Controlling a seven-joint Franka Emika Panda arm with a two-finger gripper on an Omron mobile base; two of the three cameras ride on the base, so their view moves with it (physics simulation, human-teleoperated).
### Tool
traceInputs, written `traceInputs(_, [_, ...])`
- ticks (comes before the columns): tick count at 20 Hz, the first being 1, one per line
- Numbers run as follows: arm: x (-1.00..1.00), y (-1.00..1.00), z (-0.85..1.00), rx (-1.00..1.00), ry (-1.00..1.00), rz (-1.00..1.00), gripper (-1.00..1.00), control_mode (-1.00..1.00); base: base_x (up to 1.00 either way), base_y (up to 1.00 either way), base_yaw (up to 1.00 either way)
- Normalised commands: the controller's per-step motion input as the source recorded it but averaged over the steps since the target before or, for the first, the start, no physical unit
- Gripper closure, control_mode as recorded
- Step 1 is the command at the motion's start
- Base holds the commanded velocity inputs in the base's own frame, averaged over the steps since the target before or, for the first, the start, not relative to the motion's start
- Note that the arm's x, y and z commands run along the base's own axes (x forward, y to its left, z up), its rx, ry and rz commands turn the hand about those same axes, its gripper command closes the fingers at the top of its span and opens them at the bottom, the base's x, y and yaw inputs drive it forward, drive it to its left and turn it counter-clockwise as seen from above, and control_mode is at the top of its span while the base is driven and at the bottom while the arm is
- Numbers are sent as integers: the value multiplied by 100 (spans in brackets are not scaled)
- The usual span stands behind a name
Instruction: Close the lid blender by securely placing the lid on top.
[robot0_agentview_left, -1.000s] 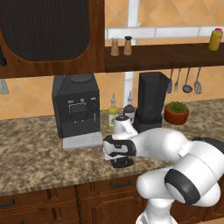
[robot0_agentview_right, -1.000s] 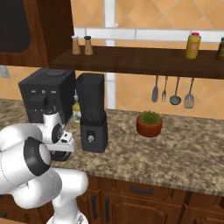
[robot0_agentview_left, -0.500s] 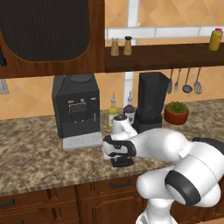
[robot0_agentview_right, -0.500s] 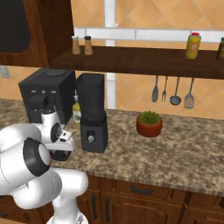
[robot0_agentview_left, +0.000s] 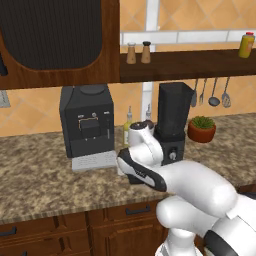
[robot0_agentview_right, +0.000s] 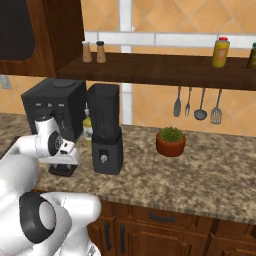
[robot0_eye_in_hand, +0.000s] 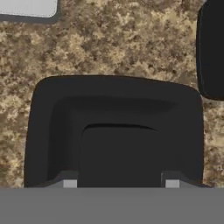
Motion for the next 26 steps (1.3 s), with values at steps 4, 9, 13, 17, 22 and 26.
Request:
traceInputs(4, [-50, 0, 87, 0, -17, 0, 100, -100, 0, 0, 0])
traceInputs(9, [-42, -1, 95, 0, -20, 0, 100, -100, 0, 0, 0])
traceInputs(13, [-33, -7, 100, 0, -18, 0, 100, -100, 0, 0, 0])
traceInputs(17, [-21, -14, 100, 0, -13, 0, 100, -100, 0, 0, 0])
traceInputs(22, [-14, -22, 100, 0, -8, 0, 100, -100, 0, 0, 0])
traceInputs(26, [-7, -9, 100, 0, -5, 0, 100, -100, 0, 0, 0])
